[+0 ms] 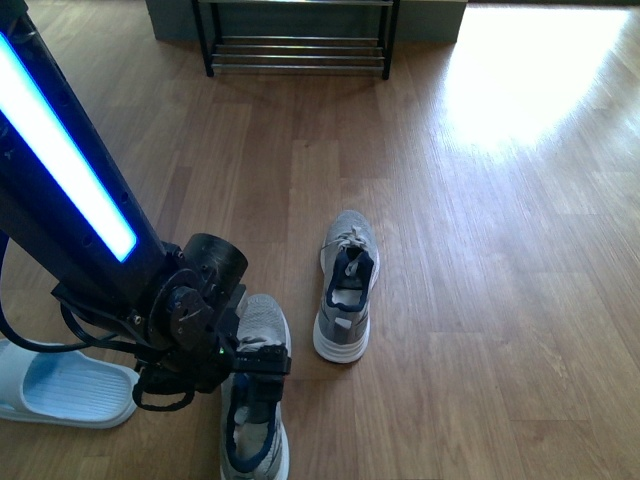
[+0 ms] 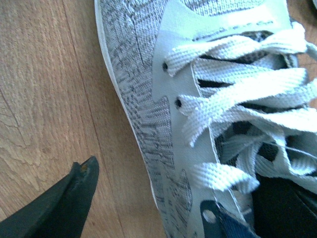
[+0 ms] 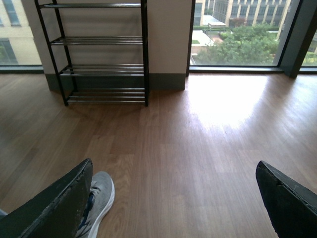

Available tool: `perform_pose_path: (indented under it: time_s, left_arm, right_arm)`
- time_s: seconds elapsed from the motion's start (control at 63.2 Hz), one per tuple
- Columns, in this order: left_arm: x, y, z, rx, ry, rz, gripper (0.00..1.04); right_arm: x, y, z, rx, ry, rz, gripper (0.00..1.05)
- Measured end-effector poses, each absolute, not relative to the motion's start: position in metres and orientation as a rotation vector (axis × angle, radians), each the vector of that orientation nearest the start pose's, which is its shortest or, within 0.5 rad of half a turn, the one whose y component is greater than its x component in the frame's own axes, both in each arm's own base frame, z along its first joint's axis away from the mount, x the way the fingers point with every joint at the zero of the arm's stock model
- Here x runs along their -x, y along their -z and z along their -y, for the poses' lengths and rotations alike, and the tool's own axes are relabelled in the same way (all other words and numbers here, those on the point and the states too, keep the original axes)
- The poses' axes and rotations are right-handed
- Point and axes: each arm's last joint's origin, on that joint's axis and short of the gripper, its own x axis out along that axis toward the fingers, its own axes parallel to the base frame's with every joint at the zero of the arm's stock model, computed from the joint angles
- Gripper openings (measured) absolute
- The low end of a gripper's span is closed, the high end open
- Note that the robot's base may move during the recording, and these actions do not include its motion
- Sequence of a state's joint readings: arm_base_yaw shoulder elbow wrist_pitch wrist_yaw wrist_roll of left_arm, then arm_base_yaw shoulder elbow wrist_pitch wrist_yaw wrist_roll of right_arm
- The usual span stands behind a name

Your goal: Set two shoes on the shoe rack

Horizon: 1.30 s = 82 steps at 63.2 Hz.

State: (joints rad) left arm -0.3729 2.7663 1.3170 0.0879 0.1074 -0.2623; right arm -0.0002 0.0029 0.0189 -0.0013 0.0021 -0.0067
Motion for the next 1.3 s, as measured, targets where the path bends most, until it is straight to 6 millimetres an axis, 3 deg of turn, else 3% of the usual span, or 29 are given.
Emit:
perform_pose_path:
  time_s: [0.554,0.823,0.918,1.013,1.156,1.298]
  left_arm:
    - [-0.348,0.131,0.137,0.009,0.142,-1.433,0.02]
    - [-0.344,0.116,0.123,0.053,0.028,-1.402,0.01]
    - [-0.343,0.095,0.115,0.080,-0.003,-1.356,0.01]
    - [-0.346,0.063,0.107,0.139,-0.026,-1.282,0.01]
    - [-0.345,-0.005,0.094,0.189,-0.044,-1.097,0.01]
    - [-0.321,-0.071,0.081,0.126,-0.100,-0.906,0.01]
  right_arm:
    - [-0.097,-0.170,0.000,0.007,0.002,0.015,0.96]
    - [-0.097,-0.170,0.000,0.007,0.002,0.015,0.96]
    - [-0.097,-0.170,0.000,0.007,0.002,0.015,0.96]
    - [-0.097,-0.170,0.000,0.007,0.002,0.015,0.96]
    - [-0.097,-0.170,0.000,0.007,0.002,0.015,0.96]
    - [-0.097,-0.170,0.000,0.007,0.002,0.015,0.96]
